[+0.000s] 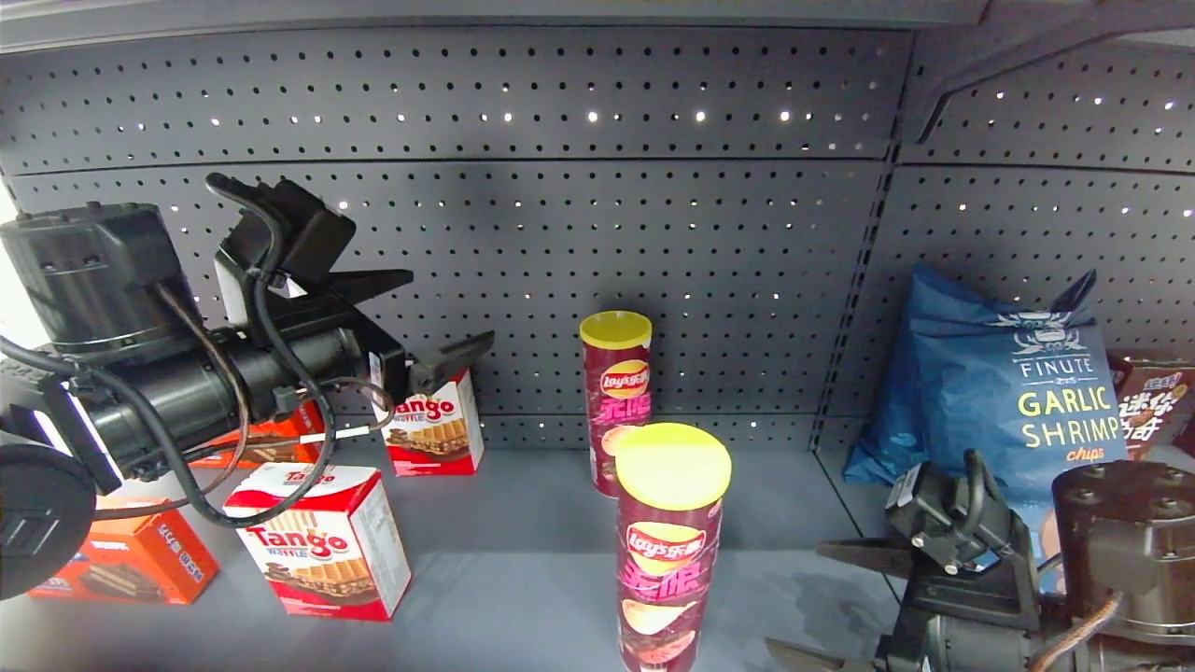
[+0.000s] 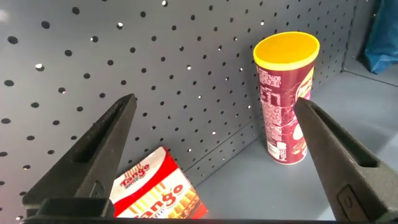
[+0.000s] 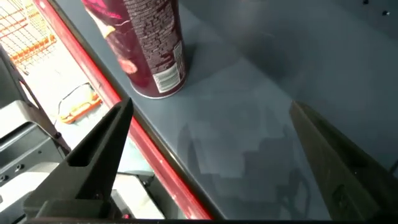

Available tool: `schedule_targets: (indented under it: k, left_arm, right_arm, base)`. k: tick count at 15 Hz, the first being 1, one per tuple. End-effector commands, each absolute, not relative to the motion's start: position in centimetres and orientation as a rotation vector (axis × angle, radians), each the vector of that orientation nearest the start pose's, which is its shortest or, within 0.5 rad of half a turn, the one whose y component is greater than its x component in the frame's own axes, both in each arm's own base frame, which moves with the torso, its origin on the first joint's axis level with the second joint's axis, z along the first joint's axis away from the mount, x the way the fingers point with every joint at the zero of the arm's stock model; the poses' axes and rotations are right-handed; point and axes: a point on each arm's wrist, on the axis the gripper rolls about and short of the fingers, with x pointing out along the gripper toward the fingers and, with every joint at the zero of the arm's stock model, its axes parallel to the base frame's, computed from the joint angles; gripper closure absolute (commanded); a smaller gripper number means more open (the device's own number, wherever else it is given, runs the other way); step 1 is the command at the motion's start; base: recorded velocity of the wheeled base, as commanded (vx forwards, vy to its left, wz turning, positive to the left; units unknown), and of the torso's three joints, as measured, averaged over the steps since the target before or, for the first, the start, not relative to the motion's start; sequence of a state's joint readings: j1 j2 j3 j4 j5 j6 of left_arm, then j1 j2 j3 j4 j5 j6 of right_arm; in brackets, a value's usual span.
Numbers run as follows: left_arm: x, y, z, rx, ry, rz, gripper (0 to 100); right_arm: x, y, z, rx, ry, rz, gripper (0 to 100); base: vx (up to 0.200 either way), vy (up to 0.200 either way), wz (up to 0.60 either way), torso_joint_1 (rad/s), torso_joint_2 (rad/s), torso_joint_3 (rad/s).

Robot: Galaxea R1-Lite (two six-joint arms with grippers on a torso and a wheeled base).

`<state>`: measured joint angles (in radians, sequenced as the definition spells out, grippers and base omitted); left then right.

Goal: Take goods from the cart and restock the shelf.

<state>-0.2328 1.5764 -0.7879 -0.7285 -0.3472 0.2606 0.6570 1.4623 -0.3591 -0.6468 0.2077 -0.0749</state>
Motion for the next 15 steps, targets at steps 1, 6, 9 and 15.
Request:
schedule_targets:
  k: [1, 6, 9, 15]
  left_arm:
    - [27.1, -7.2, 22.2, 0.250, -0.009, -0.585, 0]
    - [27.2, -7.2, 21.9, 0.249, 0.002, -0.586, 0]
    - [27.1, -7.2, 21.7, 0.250, 0.006, -0.585, 0]
    - [27.1, -7.2, 21.7, 0.250, 0.006, -0.585, 0]
  right_arm:
    - [16.6, 13.8, 12.5, -0.185, 0.456, 0.878, 0]
    - [18.5, 15.6, 12.0, -0.193, 0.476, 0.883, 0]
    - [19.5, 16.2, 11.8, -0.192, 0.479, 0.879, 0]
    - [20.4, 17.1, 11.3, -0.195, 0.491, 0.881, 0]
  base:
    - [0.000, 0.000, 0.00, 0.000, 0.00, 0.000]
    - [0.000, 0.000, 0.00, 0.000, 0.00, 0.000]
    - [0.000, 0.000, 0.00, 0.000, 0.00, 0.000]
    - [0.000, 0.000, 0.00, 0.000, 0.00, 0.000]
